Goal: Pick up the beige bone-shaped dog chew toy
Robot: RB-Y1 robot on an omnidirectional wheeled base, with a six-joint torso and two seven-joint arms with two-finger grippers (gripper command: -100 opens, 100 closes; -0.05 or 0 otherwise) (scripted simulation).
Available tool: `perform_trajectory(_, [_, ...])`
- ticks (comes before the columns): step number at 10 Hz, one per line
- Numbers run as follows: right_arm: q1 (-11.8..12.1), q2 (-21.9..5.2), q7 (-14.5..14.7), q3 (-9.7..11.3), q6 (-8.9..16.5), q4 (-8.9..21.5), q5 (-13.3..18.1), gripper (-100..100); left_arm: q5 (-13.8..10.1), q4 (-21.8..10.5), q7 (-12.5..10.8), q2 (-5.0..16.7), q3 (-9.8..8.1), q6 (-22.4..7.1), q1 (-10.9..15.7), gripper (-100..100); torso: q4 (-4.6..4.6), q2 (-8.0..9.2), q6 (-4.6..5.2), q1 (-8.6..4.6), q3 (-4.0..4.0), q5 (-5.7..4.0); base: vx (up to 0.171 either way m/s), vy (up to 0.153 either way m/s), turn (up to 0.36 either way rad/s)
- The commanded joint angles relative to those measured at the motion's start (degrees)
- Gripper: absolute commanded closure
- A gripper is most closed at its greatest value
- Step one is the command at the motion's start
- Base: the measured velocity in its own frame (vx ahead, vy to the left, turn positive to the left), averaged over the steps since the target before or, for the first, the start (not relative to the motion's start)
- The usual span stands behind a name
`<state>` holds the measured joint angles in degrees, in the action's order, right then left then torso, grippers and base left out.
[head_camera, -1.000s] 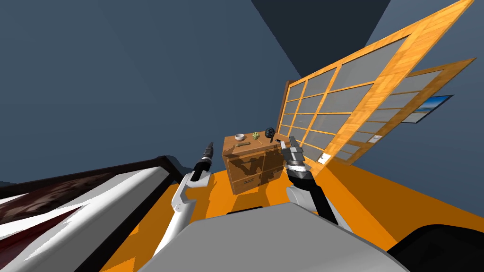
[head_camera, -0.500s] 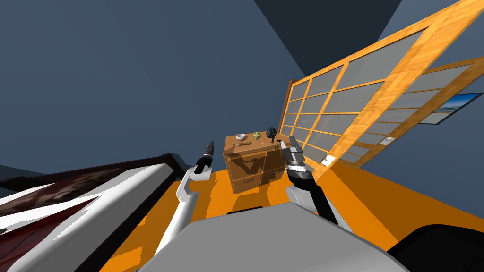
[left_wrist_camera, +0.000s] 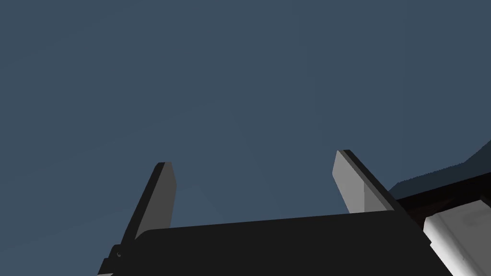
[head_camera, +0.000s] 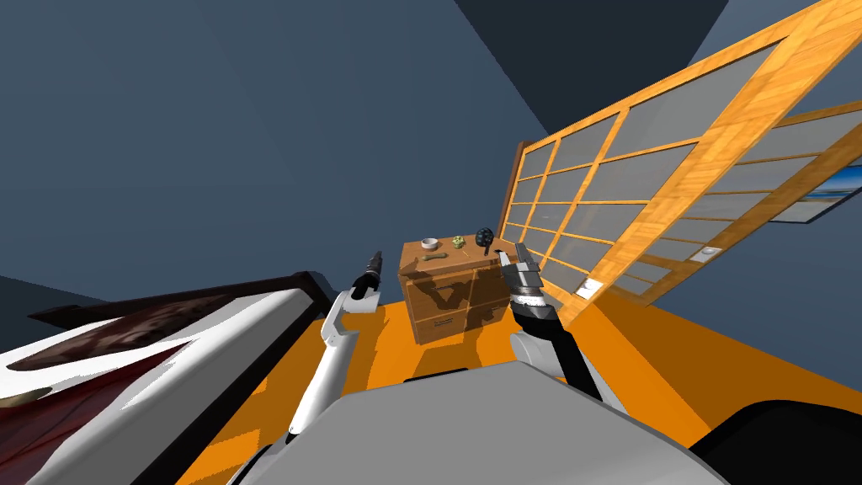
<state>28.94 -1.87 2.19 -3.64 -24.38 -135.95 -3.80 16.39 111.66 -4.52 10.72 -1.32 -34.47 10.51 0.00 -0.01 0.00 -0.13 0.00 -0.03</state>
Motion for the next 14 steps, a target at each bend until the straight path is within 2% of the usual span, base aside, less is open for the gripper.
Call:
perform_trajectory(1, [0.0,0.0,0.0,0.0,0.0,0.0,0.0,0,0.4,-0.9,0.1,-0.1,-0.03,-2.9,1.3,-100,0.00,0.00,0.00,0.00,0.00,0.00,-0.009,-0.039,0.053])
perform_trajectory(2, [0.0,0.0,0.0,0.0,0.0,0.0,0.0,0,0.6,-2.7,0.2,0.0,-0.20,-4.7,3.8,-100,0.00,0.01,0.01,-0.02,0.00,-0.01,-0.006,-0.052,0.092])
perform_trajectory(4, [0.0,0.0,0.0,0.0,0.0,0.0,0.0,0,0.6,-2.7,0.2,0.0,-0.20,-7.6,4.2,-100,-0.01,-0.02,0.01,-0.06,-0.01,-0.02,-0.002,-0.034,0.018])
perform_trajectory(5, [0.0,0.0,0.0,0.0,0.0,0.0,0.0,0,0.7,-4.7,0.2,0.0,-0.40,-9.5,6.9,-100,-0.01,-0.01,0.01,0.02,-0.01,0.00,0.002,-0.042,0.069])
perform_trajectory(7, [0.0,0.0,0.0,0.0,0.0,0.0,0.0,0,0.7,-4.7,0.2,0.0,-0.40,-11.7,7.1,-100,-0.01,-0.04,0.01,-0.04,-0.02,-0.01,0.002,-0.031,0.022])
perform_trajectory(8, [0.0,0.0,0.0,0.0,0.0,0.0,0.0,0,0.6,-6.8,0.3,0.1,-0.63,-13.9,9.8,-100,-0.01,-0.03,0.01,0.03,-0.02,0.00,0.008,-0.040,0.061])
perform_trajectory(9, [0.0,0.0,0.0,0.0,0.0,0.0,0.0,0,0.6,-6.8,0.3,0.1,-0.63,-15.5,10.0,-100,-0.01,-0.06,0.01,-0.03,-0.03,-0.01,0.009,-0.048,0.040])
perform_trajectory(10, [0.0,0.0,0.0,0.0,0.0,0.0,0.0,0,0.3,-9.0,0.3,0.2,-0.89,-17.3,12.3,-100,-0.02,-0.06,0.01,-0.06,-0.04,-0.01,0.012,-0.072,0.048])
perform_trajectory(12, [0.0,0.0,0.0,0.0,0.0,0.0,0.0,0,0.3,-9.0,0.3,0.2,-0.89,-19.5,12.9,-100,-0.02,-0.08,0.01,-0.13,-0.05,-0.03,0.010,-0.045,0.013])
perform_trajectory(13, [0.0,0.0,0.0,0.0,0.0,0.0,0.0,0,-0.1,-11.2,0.3,0.2,-1.18,-21.7,15.7,-100,-0.02,-0.06,0.01,-0.01,-0.04,-0.01,0.019,-0.044,0.031])
perform_trajectory(14, [0.0,0.0,0.0,0.0,0.0,0.0,0.0,0,-0.1,-11.2,0.3,0.2,-1.18,-23.1,15.8,-100,-0.02,-0.10,0.01,-0.05,-0.06,-0.01,0.021,-0.054,0.031])
